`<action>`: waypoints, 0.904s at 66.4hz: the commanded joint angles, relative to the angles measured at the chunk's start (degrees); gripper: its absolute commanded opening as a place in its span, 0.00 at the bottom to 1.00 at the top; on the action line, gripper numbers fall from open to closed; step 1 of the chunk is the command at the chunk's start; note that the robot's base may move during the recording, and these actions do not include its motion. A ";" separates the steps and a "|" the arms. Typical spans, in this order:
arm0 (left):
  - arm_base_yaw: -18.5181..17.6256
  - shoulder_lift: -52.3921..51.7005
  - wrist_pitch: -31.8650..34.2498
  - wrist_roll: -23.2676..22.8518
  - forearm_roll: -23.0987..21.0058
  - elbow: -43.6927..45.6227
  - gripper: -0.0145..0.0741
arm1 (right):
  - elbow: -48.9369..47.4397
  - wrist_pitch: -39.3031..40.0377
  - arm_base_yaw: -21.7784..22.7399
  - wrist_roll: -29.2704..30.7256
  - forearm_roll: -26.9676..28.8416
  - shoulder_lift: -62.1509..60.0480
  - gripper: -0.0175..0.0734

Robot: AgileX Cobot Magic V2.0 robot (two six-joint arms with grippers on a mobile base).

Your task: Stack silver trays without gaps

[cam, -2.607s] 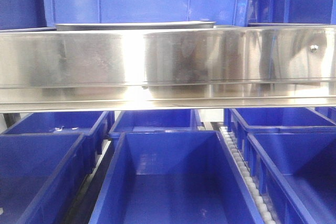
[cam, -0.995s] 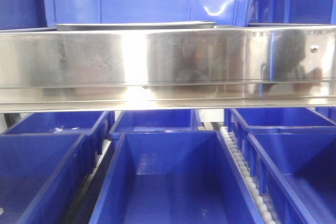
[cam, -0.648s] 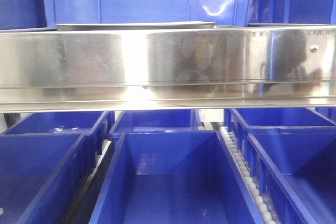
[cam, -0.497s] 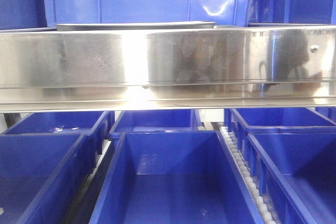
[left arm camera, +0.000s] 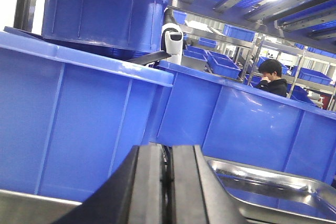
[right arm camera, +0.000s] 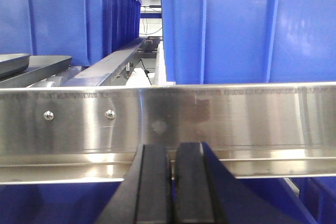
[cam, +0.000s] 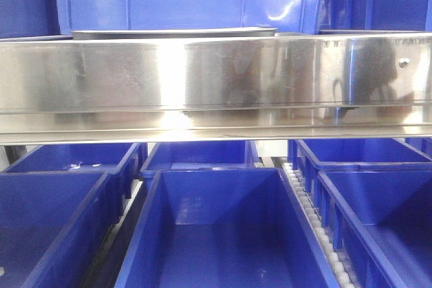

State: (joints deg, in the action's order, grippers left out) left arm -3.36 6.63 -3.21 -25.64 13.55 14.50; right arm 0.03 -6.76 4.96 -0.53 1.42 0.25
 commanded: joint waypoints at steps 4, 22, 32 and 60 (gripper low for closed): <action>0.29 -0.22 1.02 -0.34 -0.34 -0.03 0.16 | -0.03 1.23 0.30 0.11 0.09 -0.25 0.18; 0.29 -0.22 1.02 -0.34 -0.34 -0.03 0.16 | -0.03 1.23 0.30 0.11 0.09 -0.25 0.18; 0.39 -0.22 -0.62 -0.34 3.94 -0.03 0.16 | -0.03 1.23 0.30 0.11 0.09 -0.25 0.18; 0.28 -1.04 8.97 28.32 -13.55 -10.53 0.16 | -0.03 1.23 0.30 0.11 0.09 -0.25 0.18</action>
State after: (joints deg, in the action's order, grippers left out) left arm -3.33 6.50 2.77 -0.81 2.95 6.11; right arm 0.03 -6.76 4.96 -0.64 1.42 0.25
